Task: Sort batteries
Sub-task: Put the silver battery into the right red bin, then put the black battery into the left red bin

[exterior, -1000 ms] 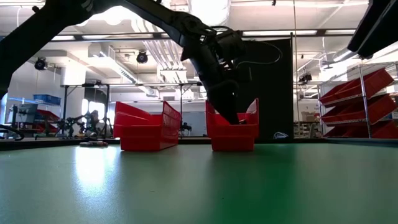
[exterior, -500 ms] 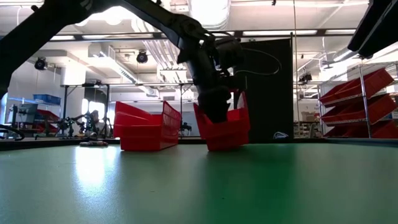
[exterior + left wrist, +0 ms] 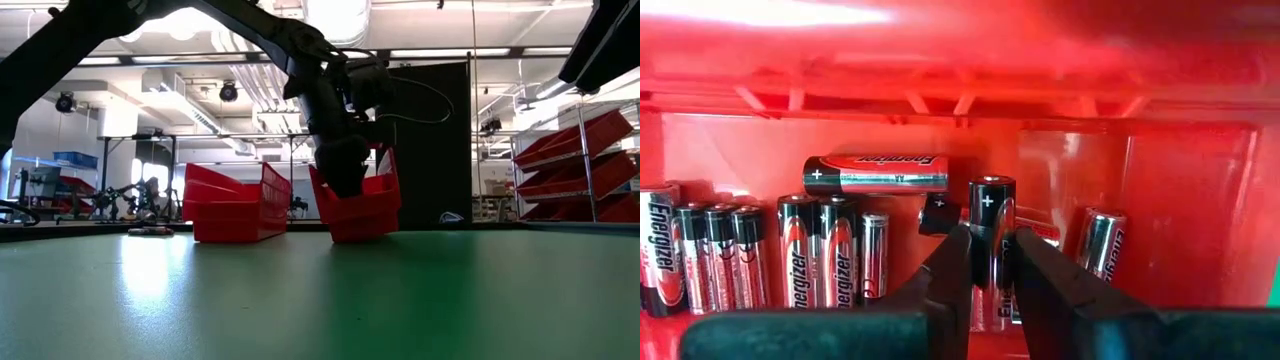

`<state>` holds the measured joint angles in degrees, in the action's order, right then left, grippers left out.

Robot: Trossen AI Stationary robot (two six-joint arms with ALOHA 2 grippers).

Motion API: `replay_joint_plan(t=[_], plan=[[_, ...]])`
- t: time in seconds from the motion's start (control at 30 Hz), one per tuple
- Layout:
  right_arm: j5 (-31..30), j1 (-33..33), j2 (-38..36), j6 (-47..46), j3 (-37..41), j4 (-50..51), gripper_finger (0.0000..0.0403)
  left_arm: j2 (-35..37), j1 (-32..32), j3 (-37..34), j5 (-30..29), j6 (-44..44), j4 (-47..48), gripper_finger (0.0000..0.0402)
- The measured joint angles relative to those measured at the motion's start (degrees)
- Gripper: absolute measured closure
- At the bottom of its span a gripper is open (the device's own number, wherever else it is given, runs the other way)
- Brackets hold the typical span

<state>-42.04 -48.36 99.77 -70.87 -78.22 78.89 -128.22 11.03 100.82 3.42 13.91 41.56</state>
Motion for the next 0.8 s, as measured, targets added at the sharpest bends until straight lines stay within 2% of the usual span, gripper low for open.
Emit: replay_joint_plan(t=[0.2,0.53,0.8], plan=[[0.00,0.00,0.00,-0.11,0.00,-0.17,0.0170,0.02,0.00,-0.02,0.13,0.02,0.00,0.0341],[0.02,0.00,0.00,-0.09,0.00,-0.37,0.0170,0.02,-0.02,0.28,0.37,-0.99,-1.47,0.0239],[0.02,0.00,0.01,-0.16,0.00,-0.42,0.0170,0.63,-0.02,0.28,0.48,-1.71,-2.58,0.0187]])
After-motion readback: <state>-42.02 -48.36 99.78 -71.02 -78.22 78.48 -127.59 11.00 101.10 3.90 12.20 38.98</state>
